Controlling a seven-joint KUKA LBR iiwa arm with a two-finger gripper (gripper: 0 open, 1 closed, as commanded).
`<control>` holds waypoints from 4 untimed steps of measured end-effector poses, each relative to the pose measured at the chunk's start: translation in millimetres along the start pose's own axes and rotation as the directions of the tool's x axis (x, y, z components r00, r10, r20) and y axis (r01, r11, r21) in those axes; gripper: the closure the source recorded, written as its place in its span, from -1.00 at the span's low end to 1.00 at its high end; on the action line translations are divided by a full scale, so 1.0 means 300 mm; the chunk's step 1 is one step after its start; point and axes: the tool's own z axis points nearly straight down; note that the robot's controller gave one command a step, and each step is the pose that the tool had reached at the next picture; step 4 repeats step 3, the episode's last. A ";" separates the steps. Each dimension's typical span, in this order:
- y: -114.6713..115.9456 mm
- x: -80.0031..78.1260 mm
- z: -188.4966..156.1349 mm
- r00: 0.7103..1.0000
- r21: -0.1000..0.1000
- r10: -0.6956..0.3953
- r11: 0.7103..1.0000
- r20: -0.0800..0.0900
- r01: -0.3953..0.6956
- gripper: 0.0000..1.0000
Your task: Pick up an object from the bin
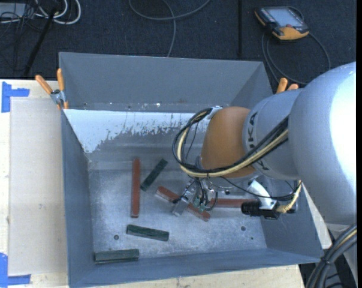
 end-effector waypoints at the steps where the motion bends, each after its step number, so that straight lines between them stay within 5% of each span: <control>1: 0.000 0.000 0.000 1.000 0.000 0.001 1.000 0.000 -0.001 1.00; 2: 0.000 0.000 -0.002 1.000 0.000 0.001 1.000 0.000 -0.001 1.00; 3: -0.036 0.044 -0.495 1.000 0.001 0.016 1.000 -0.001 -0.016 1.00; 4: -0.036 0.044 -0.495 1.000 0.001 0.016 1.000 -0.001 -0.016 1.00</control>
Offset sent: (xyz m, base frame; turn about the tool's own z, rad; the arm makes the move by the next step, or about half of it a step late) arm 0.0288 0.0229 0.1451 0.0519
